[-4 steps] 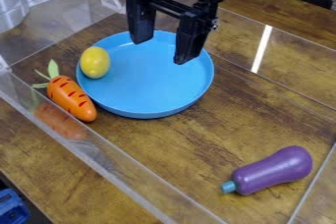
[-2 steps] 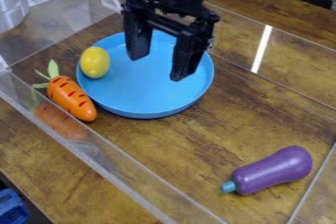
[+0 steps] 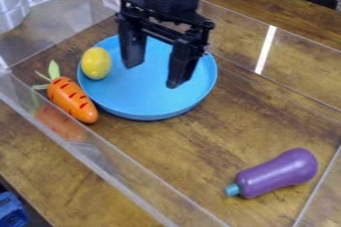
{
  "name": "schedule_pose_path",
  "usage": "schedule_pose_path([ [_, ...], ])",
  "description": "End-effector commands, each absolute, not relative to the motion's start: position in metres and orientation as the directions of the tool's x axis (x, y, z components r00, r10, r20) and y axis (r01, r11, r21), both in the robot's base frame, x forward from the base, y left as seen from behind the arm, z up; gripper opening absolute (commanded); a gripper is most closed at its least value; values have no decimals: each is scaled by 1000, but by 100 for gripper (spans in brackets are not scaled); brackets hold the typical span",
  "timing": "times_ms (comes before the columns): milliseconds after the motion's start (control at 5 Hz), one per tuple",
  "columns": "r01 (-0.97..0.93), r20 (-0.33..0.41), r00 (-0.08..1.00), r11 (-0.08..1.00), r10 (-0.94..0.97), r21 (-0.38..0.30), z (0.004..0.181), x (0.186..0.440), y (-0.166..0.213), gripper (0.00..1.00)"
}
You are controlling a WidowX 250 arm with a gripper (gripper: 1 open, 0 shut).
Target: Move the carrot to the right side
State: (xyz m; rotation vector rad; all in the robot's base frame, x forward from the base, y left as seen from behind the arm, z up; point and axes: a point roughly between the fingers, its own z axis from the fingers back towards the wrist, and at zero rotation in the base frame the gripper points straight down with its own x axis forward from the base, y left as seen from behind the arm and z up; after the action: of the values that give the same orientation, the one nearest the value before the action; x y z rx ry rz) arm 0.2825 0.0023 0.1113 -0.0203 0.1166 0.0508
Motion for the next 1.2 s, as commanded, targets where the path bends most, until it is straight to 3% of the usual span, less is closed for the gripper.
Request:
schedule_pose_path([
  [0,-110,-82,991,994,107,-27,115,284,12,100],
  [1000,-380,-78,924,923,375,-59,92,275,53,100],
])
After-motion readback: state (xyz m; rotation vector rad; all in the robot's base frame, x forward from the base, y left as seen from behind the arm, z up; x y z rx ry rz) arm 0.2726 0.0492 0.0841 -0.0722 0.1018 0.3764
